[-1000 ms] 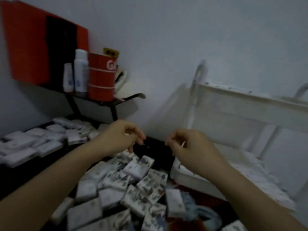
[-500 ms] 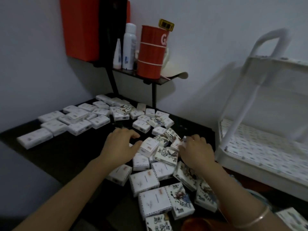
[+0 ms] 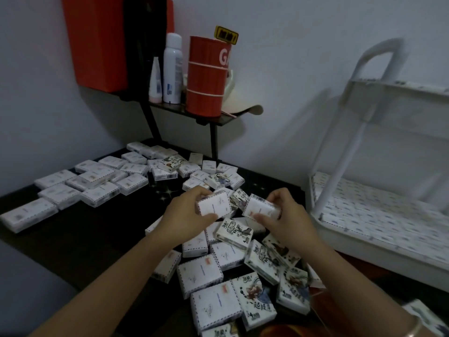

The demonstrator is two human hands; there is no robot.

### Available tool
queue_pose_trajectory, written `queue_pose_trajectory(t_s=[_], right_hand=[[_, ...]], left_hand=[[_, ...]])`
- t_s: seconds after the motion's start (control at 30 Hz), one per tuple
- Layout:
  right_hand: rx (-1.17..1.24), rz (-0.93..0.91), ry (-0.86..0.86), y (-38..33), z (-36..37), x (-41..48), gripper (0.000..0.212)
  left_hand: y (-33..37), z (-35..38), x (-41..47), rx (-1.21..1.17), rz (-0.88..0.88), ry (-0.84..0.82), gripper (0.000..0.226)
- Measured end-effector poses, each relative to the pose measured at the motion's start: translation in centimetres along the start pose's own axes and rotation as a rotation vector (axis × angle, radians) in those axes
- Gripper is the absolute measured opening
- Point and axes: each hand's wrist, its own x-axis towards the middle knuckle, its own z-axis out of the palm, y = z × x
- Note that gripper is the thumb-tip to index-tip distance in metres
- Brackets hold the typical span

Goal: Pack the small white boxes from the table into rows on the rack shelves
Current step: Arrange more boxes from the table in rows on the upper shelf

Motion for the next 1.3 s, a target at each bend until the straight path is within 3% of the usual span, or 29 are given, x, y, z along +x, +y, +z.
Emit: queue_pose_trajectory(t_s=[0.23,0.47,0.73,0.93,1.0,1.1,1.17,1.3], right_hand=[[0.501,0.084,-0.057,0.6,-4.9,-1.7,0.022],[0.799,0.198,0.041,3.1,-12.9,-4.4,0.023],[0.664,0.071,0.146,4.0,-24.2,-6.6,0.039],[0.548,-0.029,0.289,3.1,-32.3,-3.9,0.029],[0.502,-0.051,0.293,3.0,-34.8,-2.0,0.027],[0.414,-0.024,0.341,3.4,-37.8,2.0,0.021],[0.369,0.056,0.385,4.0,-39.2,5.2,0.011],[0.375,0.193,0.403,5.3,-40.8,11.5,0.036]], left_hand=[[5.6,0.3,-0.2,-0.506,-0.029,-0.249,0.046],[15.6,1.5,0.5,-0.504,0.027,-0.337,0.044],[28.9,3.1,2.0,-0.448,0.383,-0.367,0.037],[38.5,3.5,6.8,-0.348,0.628,-0.305,0.029],[41.0,3.9,9.3,-0.306,0.665,-0.219,0.025],[44.0,5.2,13.4,-0.101,0.767,0.073,0.024],[45.5,6.6,16.0,-0.078,0.753,0.125,0.027],[47.8,10.0,21.1,-0.117,0.533,-0.045,0.017]])
